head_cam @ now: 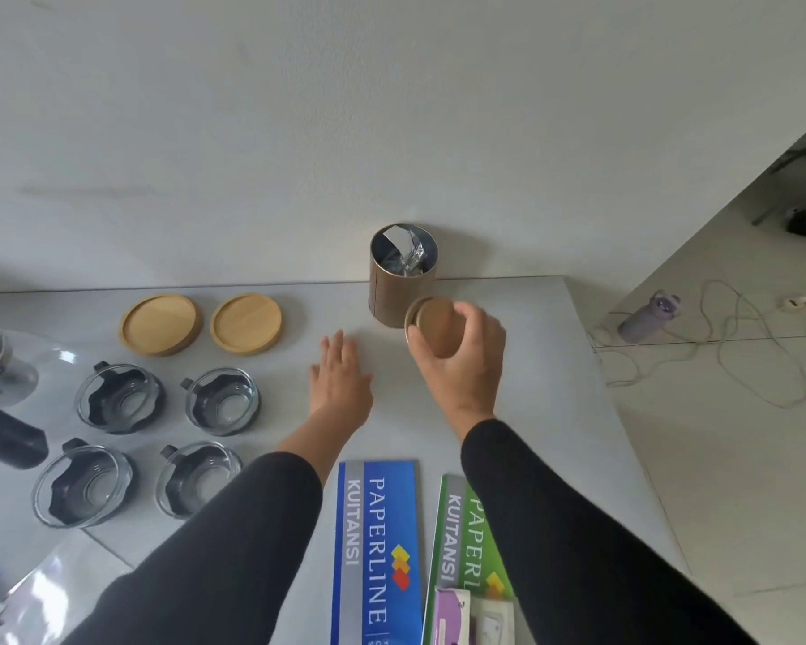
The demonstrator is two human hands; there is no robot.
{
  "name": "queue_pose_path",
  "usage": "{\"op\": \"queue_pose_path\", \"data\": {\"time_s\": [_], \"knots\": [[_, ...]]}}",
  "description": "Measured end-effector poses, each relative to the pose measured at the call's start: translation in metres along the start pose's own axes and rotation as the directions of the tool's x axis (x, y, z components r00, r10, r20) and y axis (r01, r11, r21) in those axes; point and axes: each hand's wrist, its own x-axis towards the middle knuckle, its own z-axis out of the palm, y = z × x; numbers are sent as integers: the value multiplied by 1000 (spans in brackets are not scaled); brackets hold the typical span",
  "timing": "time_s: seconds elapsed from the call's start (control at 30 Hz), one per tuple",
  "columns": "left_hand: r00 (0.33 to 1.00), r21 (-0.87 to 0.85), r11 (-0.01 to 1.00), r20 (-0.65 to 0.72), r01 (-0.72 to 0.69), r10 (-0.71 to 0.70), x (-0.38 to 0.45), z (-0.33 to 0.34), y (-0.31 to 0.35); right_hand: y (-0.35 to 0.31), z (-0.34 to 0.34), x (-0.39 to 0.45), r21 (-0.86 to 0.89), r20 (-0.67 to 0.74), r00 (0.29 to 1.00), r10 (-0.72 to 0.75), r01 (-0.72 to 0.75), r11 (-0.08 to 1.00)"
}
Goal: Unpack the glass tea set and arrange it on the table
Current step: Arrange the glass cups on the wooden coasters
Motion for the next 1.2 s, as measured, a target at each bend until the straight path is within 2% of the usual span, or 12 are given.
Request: {"op": "queue_pose_path", "data": {"time_s": [0.1, 0.2, 0.4, 0.57, 0.7, 0.8, 0.93, 1.1, 1.2], "knots": [[997, 172, 984, 73, -50, 38, -19, 15, -14, 19, 12, -23, -125, 138, 988, -62, 79, 989], [992, 225, 970, 100, -95, 74, -25, 21, -21, 26, 25, -32, -151, 240, 969, -59, 97, 984], [991, 243, 964, 104, -109, 86, -24, 21, -24, 29, 37, -33, -143, 356, 935, -7, 62, 988], [990, 228, 968, 116, -102, 77, -23, 19, -20, 34, 36, -30, -157, 406, 914, -17, 87, 984], [993, 84, 995, 108, -53, 43, -25, 11, -13, 29, 27, -25, -232, 417, 908, -45, 153, 961], [1000, -102, 995, -29, -6, 3, -47, 6, -6, 19, 15, -26, -247, 389, 919, -67, 174, 953], [964, -220, 972, -267, -79, 18, -84, -7, -15, -7, 1, -33, -228, 379, 922, -80, 177, 957], [829, -308, 942, -556, -132, -66, -128, -30, -46, -45, -11, -54, -163, 383, 916, -123, 198, 967], [739, -387, 916, -647, -106, -188, -152, -33, -71, -63, -10, -70, -138, 419, 899, -129, 203, 969]]}}
